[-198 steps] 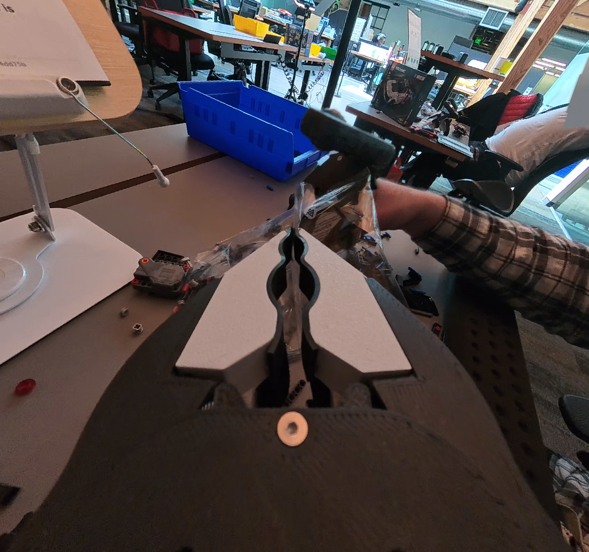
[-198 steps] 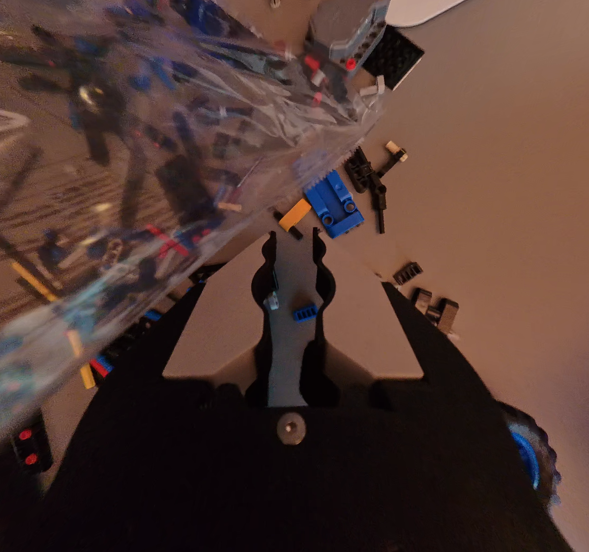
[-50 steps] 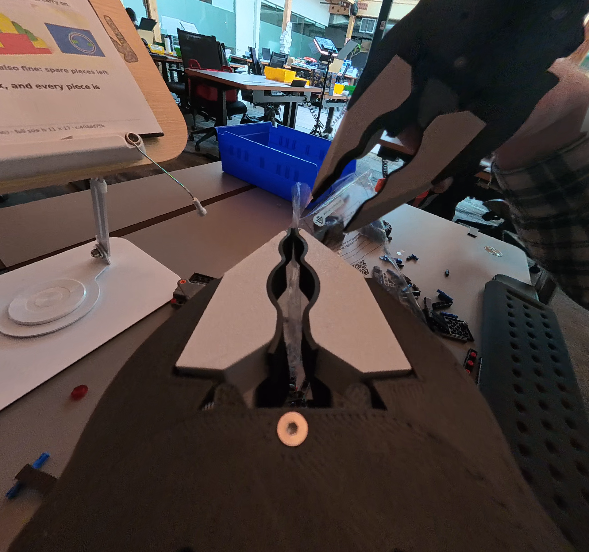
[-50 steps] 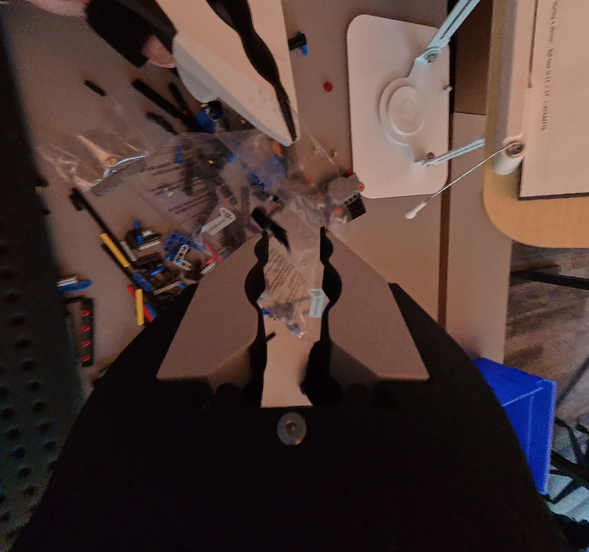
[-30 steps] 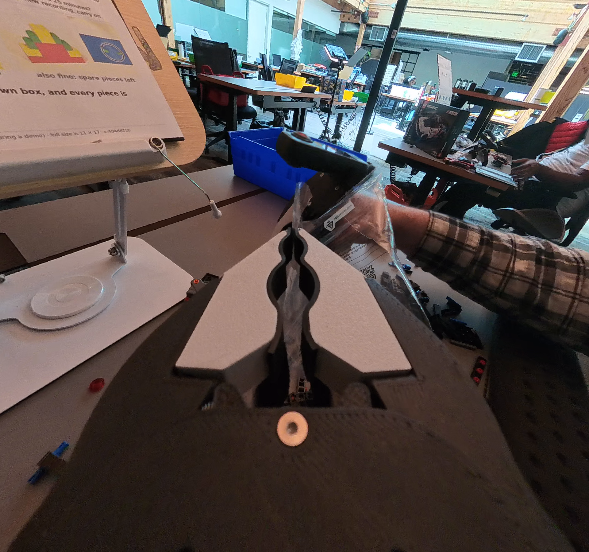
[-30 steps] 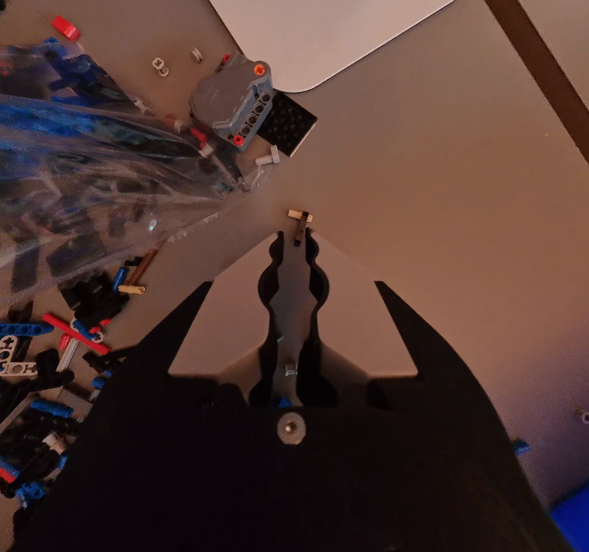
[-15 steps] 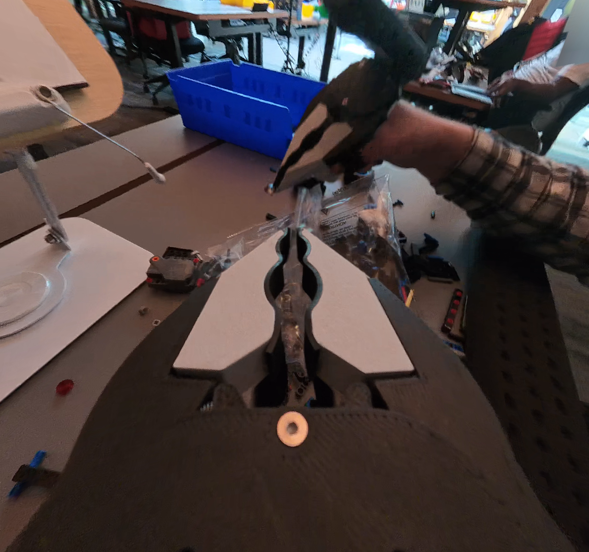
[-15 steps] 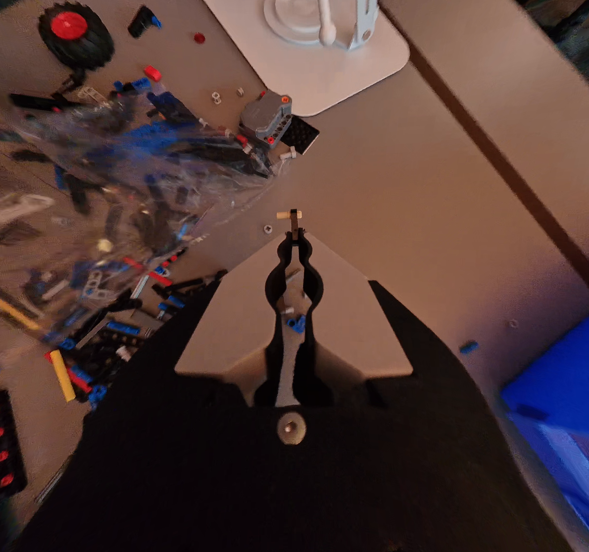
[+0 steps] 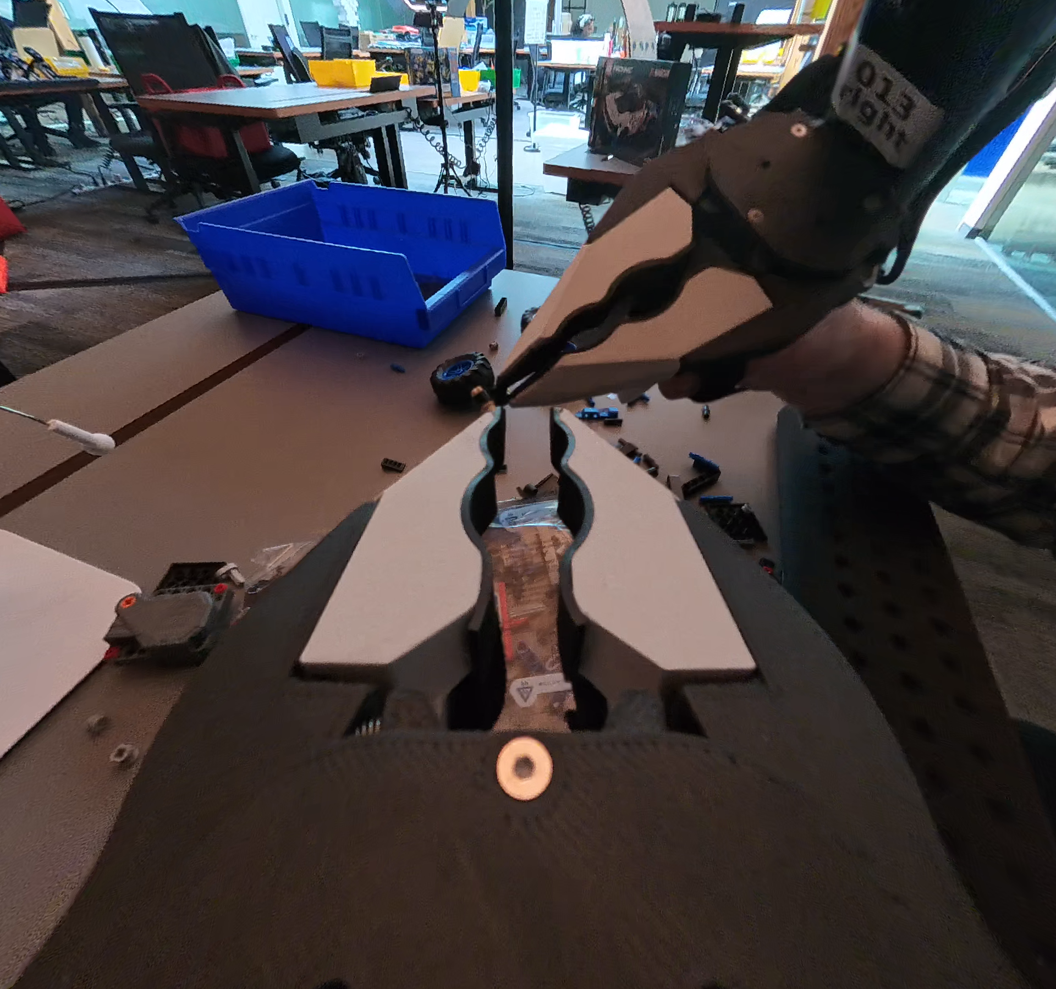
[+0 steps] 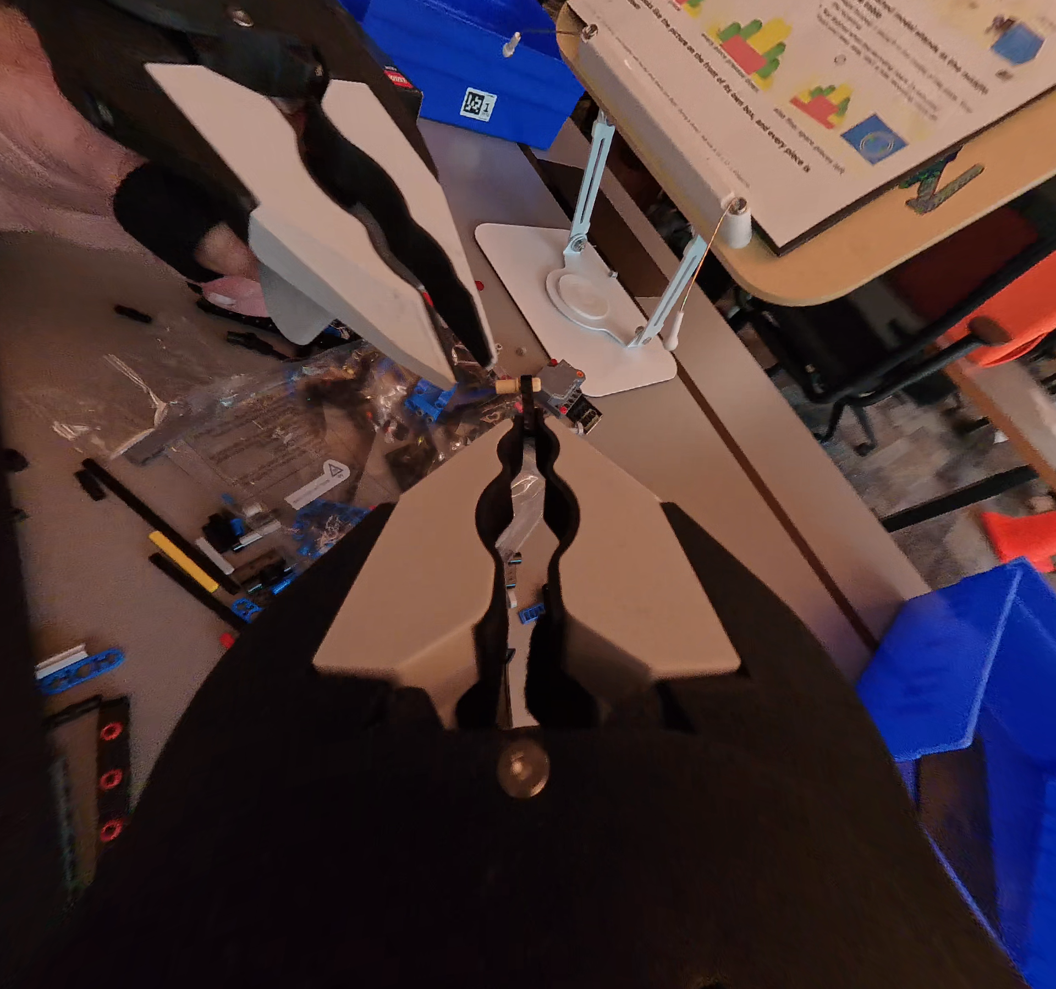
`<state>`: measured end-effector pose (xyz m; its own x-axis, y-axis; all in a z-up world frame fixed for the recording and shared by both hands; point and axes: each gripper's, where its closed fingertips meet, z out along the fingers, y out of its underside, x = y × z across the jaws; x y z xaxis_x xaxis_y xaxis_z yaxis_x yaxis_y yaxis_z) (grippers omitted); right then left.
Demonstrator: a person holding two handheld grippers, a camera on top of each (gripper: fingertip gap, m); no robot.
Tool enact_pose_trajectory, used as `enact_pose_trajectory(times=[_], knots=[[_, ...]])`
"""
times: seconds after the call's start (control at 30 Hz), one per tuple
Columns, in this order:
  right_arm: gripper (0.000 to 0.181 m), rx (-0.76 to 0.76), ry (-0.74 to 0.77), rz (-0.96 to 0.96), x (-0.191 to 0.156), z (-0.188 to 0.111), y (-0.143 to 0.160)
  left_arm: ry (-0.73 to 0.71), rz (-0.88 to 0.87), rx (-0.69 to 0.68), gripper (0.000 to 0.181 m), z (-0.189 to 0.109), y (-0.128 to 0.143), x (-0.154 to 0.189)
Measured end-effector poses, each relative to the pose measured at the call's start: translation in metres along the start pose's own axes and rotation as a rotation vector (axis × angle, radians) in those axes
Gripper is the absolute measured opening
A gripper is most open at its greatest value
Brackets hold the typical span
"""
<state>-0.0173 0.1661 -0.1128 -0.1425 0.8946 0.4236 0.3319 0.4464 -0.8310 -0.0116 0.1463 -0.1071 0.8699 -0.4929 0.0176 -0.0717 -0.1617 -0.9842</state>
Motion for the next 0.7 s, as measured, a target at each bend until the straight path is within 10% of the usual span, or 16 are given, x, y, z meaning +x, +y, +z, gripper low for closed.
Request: enact_pose_trajectory(times=[0.7], knots=[[0.001,0.058,0.100,-0.181,-0.009,-0.002,-0.011,0.004,-0.119,0.012,0.008,0.004,0.005,-0.007]])
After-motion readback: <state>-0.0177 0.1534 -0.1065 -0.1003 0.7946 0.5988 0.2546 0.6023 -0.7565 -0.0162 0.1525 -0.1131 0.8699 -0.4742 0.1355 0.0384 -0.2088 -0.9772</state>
